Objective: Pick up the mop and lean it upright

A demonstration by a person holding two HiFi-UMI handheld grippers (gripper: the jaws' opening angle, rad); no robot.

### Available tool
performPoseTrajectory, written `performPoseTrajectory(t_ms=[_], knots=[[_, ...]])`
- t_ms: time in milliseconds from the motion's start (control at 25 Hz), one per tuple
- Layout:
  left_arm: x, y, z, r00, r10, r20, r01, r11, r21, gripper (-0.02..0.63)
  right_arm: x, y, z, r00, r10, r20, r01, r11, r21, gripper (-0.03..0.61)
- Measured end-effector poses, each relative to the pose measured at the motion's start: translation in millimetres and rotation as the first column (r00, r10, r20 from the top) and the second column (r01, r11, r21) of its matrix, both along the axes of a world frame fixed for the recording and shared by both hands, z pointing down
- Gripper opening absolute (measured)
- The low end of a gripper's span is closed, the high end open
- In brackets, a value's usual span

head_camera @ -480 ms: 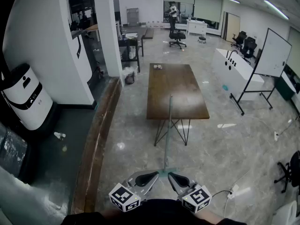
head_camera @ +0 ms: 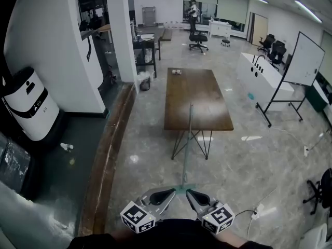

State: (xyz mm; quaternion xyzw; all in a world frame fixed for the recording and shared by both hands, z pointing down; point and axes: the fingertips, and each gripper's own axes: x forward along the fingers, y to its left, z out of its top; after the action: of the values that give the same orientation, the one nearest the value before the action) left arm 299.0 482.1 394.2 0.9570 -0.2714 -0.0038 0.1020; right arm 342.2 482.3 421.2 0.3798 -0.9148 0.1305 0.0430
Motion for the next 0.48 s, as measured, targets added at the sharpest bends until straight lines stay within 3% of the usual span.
performPoseTrajectory(t_ms=[480], knots=[[-42.4, -0.9, 5.7, 0.998, -0.059, -0.02, 0.058, 0.998, -0.019, 0.02, -38.4, -5.5, 8.9, 0.999, -0.039, -0.007, 0.039, 0.999, -0.02, 0.006]])
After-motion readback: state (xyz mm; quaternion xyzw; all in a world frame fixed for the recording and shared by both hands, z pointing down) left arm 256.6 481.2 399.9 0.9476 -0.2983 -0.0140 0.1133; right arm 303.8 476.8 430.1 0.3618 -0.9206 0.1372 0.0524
